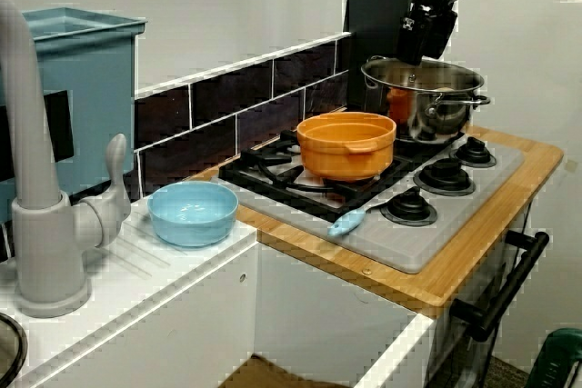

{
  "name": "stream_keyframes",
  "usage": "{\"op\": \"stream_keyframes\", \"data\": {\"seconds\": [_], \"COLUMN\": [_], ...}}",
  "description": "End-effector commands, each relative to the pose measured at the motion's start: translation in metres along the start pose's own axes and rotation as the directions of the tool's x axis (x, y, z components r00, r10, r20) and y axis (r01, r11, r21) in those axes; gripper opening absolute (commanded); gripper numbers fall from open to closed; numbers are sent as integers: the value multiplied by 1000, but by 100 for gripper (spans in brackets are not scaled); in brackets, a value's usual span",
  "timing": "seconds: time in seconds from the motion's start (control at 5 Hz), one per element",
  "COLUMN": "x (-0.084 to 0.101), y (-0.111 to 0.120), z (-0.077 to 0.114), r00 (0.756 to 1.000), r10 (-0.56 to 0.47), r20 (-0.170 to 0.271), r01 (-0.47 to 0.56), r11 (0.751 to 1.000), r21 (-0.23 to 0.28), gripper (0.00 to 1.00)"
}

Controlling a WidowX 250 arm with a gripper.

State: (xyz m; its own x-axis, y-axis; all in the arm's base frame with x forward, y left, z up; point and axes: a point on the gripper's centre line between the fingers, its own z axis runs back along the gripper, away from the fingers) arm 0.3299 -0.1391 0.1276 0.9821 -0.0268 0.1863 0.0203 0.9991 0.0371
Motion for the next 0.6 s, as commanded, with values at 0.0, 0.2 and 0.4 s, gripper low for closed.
{"op": "stream_keyframes", "data": {"seconds": [0.0,0.2,0.4], "x": [-12,-22,-25], "y": [5,5,5], "z": [1,-4,-9], "r00": [1000,1000,1000], "r10": [-12,-23,-19], "r20": [18,19,19], "r01": [13,24,19], "r11": [1000,1000,1000], "r21": [-23,-16,-11], "gripper": [100,100,100]}}
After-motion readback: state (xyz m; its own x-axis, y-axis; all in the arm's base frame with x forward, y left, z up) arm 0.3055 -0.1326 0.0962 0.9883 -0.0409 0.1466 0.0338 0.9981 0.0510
